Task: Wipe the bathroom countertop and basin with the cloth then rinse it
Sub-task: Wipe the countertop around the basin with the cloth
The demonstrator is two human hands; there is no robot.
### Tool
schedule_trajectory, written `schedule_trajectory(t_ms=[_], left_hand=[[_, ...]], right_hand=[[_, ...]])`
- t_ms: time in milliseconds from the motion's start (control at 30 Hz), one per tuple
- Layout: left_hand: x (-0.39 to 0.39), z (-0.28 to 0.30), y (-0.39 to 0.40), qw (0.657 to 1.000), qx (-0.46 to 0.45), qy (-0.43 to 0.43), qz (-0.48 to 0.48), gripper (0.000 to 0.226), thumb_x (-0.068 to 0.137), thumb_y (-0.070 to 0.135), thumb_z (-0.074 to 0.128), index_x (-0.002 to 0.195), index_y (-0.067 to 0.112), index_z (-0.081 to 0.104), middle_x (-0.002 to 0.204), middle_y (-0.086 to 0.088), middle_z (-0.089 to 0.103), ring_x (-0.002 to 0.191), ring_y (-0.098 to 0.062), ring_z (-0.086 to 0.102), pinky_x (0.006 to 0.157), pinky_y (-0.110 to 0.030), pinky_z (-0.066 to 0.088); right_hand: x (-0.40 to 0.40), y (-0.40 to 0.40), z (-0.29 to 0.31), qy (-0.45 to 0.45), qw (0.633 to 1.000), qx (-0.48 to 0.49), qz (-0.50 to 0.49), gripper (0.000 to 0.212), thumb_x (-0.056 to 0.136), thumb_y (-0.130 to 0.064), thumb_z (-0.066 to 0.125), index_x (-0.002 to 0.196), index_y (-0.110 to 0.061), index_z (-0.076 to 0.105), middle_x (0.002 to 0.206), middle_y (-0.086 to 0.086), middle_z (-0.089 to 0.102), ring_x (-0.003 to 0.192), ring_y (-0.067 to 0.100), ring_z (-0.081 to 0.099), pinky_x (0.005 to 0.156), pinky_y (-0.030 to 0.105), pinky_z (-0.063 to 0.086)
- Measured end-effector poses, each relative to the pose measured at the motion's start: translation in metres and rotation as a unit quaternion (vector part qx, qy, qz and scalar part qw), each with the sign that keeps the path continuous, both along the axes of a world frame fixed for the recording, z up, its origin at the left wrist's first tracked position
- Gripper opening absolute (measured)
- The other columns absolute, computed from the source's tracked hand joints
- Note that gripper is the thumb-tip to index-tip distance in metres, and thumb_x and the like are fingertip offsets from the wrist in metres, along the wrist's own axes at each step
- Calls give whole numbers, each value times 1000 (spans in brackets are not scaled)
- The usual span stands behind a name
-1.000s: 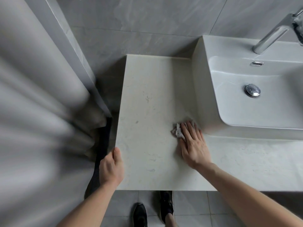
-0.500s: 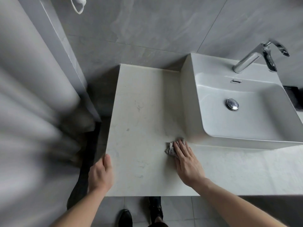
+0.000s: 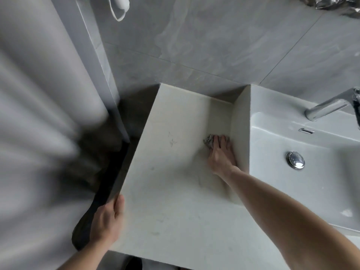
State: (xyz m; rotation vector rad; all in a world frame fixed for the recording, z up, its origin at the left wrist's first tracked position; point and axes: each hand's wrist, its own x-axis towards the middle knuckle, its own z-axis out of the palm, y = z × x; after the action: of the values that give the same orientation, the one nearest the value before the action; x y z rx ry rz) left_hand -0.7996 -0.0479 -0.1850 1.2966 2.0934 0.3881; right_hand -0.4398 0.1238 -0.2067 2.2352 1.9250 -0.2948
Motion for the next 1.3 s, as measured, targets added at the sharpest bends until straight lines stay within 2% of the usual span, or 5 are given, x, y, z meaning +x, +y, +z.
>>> schedule_trajectory(t_ms=[500, 667, 867, 1000, 1300], left_hand=[[19, -5, 2, 992, -48, 62, 100, 45, 107, 22, 23, 101, 6, 65, 94, -20, 73, 82, -40, 70, 68, -38, 51], [31, 10, 7, 991, -50, 100, 72, 26, 107, 27, 35, 90, 18, 52, 94, -17, 70, 92, -39, 67, 72, -34, 36], [36, 19, 21, 988, -65, 136, 28, 47, 103, 35, 33, 147, 21, 40, 151, -6, 43, 134, -29, 47, 101, -44, 45], [59, 21, 44, 975, 7, 176, -137, 70, 92, 43, 36, 158, 20, 28, 167, -4, 14, 150, -29, 22, 118, -44, 31], [119, 27, 70, 950, -131, 153, -240, 142, 55, 92, 48, 149, 24, -34, 153, -2, -49, 136, -30, -51, 115, -59, -23]], right_hand=[[0, 156, 11, 129, 990, 34, -52, 62, 104, -37, 33, 162, -22, 18, 171, 8, 6, 158, 30, -2, 122, 61, 0], [-52, 135, 9, 123, 982, 24, 143, 66, 101, -26, 41, 163, -18, 18, 172, 5, 9, 158, 29, 1, 124, 48, 6], [-43, 127, 59, 187, 950, -53, 246, 58, 99, -8, 39, 155, -19, 39, 168, 0, 26, 155, 23, 24, 121, 29, 22], [2, 151, 107, 66, 963, -79, 247, 33, 97, -14, 46, 124, -21, 63, 134, 10, 61, 118, 35, 63, 89, 35, 49], [54, 130, 174, -254, 905, -196, 278, 37, 99, -20, 55, 134, -14, 64, 141, 5, 61, 136, 29, 53, 116, 46, 36]])
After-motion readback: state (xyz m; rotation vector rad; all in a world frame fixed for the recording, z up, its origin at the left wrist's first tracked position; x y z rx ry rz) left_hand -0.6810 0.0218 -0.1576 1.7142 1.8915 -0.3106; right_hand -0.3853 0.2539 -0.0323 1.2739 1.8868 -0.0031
